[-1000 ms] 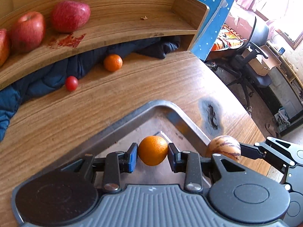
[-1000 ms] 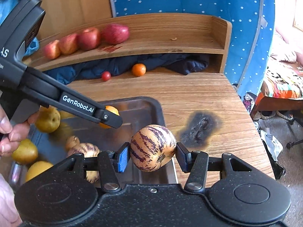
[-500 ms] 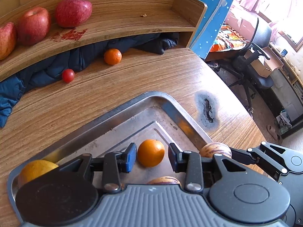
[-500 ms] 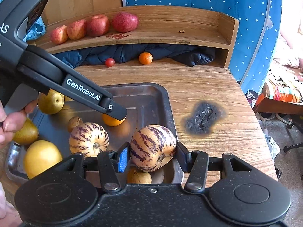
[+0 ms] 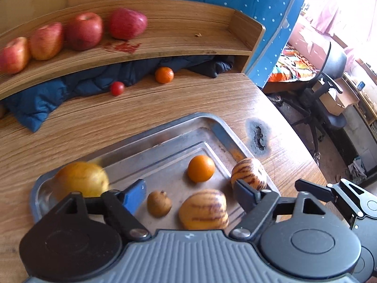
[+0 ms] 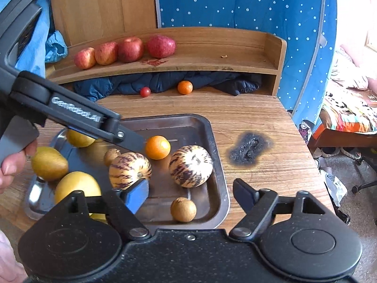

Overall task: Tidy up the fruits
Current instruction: 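Carry the pepino and orange onto the tray and open both tools, then move both open tools back toward the cherry tomato and last orange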

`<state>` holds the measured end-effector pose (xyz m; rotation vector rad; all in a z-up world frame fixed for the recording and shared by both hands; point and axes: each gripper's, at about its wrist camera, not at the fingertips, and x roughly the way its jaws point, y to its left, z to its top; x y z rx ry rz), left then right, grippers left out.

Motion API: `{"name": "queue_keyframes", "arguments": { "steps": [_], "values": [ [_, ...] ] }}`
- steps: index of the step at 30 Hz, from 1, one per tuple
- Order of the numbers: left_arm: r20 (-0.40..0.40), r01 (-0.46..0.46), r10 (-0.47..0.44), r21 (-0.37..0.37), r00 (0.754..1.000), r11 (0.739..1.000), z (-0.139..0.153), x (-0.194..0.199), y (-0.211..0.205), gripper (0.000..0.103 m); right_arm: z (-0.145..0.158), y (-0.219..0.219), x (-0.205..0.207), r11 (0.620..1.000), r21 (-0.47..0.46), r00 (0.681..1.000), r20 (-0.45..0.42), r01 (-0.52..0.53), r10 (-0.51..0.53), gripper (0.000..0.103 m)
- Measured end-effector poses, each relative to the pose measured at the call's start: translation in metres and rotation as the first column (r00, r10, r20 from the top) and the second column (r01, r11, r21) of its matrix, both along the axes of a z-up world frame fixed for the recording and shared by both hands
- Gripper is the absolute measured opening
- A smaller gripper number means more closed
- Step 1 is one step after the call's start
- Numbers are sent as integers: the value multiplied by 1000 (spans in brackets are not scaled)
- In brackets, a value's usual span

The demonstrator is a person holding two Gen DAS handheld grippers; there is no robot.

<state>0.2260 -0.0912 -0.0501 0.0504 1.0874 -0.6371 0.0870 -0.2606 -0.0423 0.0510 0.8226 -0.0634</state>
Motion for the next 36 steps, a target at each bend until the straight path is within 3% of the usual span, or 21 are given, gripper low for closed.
{"name": "queue_keyframes", "arguments": {
  "steps": [5,12,23,36],
  "values": [
    [9,-51,51,6,999,999,6,-18,26,96,5,8,-14,1000,17,1000,20,-1,1,94],
    [29,-135,134,27,991,990,13,-42,68,99,8,26,-27,999,51,999,40,-20,18,101],
    [2,-244,245,93,969,965,15,-65,120,100,8,57,-30,989,119,995,37,-92,88,102],
    [8,-256,257,107,966,961,13,-43,122,101,7,60,-5,986,118,992,44,-119,114,102]
  ]
}}
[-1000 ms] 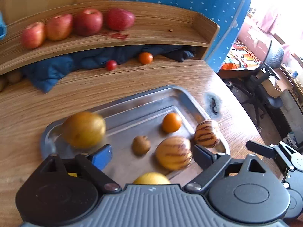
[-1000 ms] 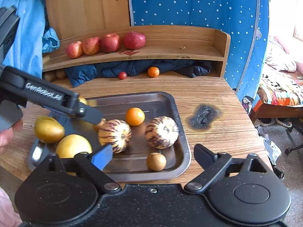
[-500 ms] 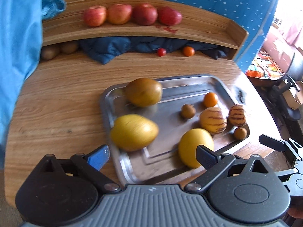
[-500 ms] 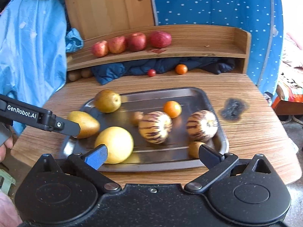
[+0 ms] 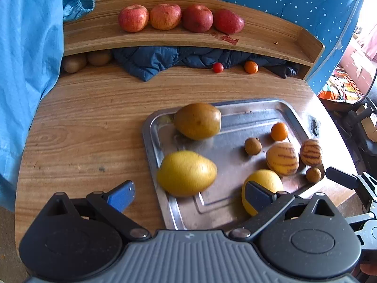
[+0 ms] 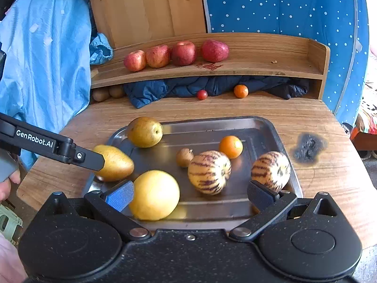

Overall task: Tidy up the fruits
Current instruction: 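Move both open tools back toward the cherry tomato and last orange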

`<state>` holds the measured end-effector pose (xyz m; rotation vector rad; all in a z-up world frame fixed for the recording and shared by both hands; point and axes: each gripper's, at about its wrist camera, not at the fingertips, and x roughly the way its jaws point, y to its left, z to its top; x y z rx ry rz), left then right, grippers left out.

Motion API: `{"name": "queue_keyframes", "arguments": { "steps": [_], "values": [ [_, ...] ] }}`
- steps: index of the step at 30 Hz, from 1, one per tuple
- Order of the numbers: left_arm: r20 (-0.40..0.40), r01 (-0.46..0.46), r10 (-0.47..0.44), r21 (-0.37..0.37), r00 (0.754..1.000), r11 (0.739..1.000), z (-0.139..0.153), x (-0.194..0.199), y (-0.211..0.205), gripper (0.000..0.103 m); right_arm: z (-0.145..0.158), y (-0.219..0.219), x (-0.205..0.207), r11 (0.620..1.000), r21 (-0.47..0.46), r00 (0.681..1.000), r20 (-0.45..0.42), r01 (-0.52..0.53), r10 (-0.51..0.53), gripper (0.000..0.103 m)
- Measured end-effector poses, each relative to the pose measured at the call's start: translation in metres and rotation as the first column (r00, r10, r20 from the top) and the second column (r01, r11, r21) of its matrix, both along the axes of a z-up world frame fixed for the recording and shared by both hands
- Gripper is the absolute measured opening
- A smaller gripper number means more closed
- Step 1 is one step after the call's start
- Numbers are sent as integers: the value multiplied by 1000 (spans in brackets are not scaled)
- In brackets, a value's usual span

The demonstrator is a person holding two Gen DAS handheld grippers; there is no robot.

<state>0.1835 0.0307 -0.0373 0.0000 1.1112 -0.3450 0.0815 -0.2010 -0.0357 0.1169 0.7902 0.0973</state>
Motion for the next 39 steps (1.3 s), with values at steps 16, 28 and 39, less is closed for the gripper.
{"name": "queue_keyframes", "arguments": {
  "steps": [16,28,39],
  "values": [
    [27,92,-92,-27,995,995,-1,97,-58,102,2,-48,75,993,-32,994,5,111,-111,102],
    [-5,170,-169,23,986,985,-30,167,-102,102,-8,-90,149,978,-29,976,-54,209,-210,102],
    [7,244,-245,59,970,968,-51,211,-119,102,-22,-100,221,982,-72,979,-93,173,-179,102]
  ]
}}
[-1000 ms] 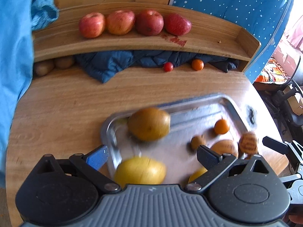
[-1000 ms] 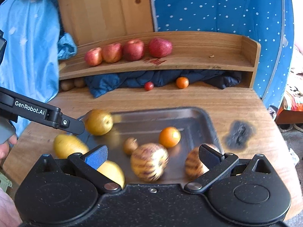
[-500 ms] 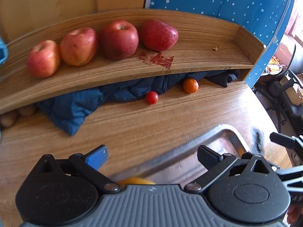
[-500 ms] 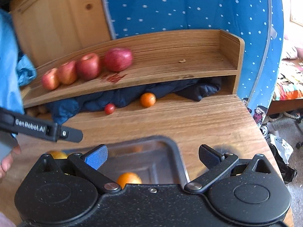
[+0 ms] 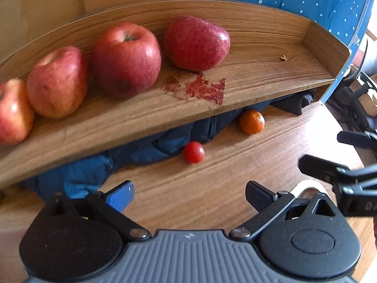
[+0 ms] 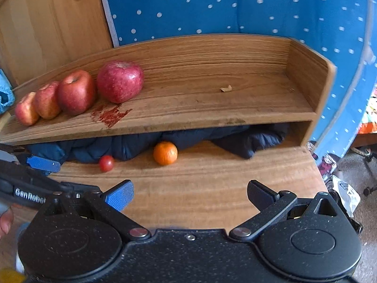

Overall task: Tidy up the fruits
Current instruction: 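Move both open tools back toward the cherry tomato and last orange, then grasp the orange with the right tool while the left tool grasps the red cherry tomato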

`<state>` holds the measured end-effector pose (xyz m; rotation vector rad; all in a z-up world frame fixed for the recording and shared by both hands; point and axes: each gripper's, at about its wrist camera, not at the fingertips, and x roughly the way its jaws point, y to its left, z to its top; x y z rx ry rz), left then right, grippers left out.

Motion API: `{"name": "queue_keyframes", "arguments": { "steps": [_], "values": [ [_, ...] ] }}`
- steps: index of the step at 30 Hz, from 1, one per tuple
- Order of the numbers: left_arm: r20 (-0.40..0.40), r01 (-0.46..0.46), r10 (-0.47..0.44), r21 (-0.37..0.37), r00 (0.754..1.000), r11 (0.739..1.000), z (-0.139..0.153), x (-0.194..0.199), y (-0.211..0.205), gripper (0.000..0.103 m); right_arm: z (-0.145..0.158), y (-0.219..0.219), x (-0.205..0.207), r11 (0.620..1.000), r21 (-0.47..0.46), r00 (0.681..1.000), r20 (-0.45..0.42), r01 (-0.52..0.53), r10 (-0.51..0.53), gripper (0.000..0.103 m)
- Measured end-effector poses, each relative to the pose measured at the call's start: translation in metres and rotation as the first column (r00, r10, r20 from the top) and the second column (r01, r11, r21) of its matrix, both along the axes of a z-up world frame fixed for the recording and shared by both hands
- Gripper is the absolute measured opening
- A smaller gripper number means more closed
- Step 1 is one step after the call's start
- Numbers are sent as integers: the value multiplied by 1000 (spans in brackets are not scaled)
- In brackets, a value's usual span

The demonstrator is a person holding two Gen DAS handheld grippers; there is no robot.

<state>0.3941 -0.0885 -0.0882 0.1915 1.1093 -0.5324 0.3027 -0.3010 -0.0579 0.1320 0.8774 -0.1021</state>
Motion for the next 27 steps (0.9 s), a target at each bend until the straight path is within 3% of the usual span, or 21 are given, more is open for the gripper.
{"name": "queue_keyframes", "arguments": {
  "steps": [5,8,16,27],
  "values": [
    [-1,13,-13,19,1000,1000,-11,12,-3,102,-8,2,27,999,-34,999,-26,-33,33,102],
    [-23,17,-17,-7,1000,1000,-17,16,-1,102,-11,-1,38,998,-39,998,-46,-51,50,102],
    [-2,49,-49,-39,999,998,-22,14,-2,102,-14,-9,55,997,7,995,-67,-77,78,98],
    [74,79,-72,-92,995,993,-20,11,-8,76,-27,5,77,994,24,990,-85,-107,109,74]
  ]
}}
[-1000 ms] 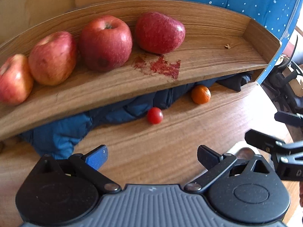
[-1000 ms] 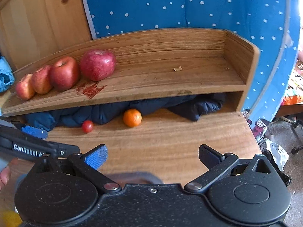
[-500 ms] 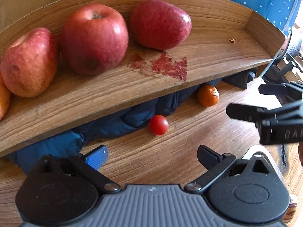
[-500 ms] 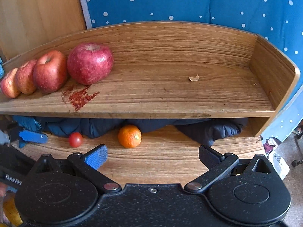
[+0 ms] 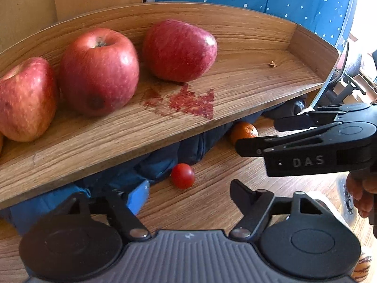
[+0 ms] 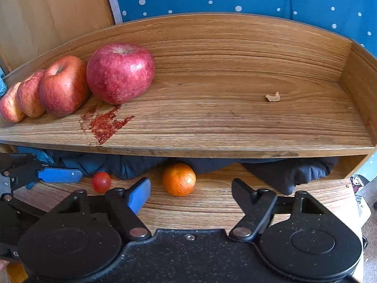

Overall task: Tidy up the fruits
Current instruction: 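Grasp the orange with the right tool while the left tool grasps the red cherry tomato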

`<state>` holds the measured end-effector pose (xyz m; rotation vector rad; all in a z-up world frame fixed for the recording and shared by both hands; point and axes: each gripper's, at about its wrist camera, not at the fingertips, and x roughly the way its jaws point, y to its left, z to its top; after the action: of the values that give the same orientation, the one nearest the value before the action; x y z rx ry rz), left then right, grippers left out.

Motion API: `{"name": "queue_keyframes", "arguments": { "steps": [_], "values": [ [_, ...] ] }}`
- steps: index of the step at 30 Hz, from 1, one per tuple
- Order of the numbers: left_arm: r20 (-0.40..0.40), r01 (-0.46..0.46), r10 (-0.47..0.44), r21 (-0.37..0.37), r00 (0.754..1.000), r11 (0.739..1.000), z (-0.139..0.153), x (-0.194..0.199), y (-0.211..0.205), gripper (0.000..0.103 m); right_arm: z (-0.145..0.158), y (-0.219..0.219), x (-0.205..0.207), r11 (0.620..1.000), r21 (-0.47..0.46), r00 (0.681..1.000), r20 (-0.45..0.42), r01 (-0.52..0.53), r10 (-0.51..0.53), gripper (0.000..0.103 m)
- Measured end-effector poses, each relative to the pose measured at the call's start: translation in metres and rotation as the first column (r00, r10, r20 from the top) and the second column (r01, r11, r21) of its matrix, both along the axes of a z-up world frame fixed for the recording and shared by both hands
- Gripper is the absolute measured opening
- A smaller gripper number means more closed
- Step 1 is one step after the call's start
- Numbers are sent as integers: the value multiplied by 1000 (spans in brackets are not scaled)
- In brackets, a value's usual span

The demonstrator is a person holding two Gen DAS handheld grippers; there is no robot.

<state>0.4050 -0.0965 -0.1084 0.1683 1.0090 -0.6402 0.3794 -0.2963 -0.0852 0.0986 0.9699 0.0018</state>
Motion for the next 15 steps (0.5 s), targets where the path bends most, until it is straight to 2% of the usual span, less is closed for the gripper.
{"name": "queue_keyframes", "arguments": {
  "steps": [4,9,15],
  "values": [
    [15,-14,14,16,1000,1000,-4,2,-3,62,-4,1,1,1000,0,1000,0,6,-6,61],
    [14,-17,17,16,1000,1000,-6,4,-6,56,-15,11,6,1000,1,1000,-5,3,-3,50],
    [24,-39,38,39,999,998,-4,6,-10,40,-18,15,0,1000,4,1000,14,-4,4,38]
  ]
}}
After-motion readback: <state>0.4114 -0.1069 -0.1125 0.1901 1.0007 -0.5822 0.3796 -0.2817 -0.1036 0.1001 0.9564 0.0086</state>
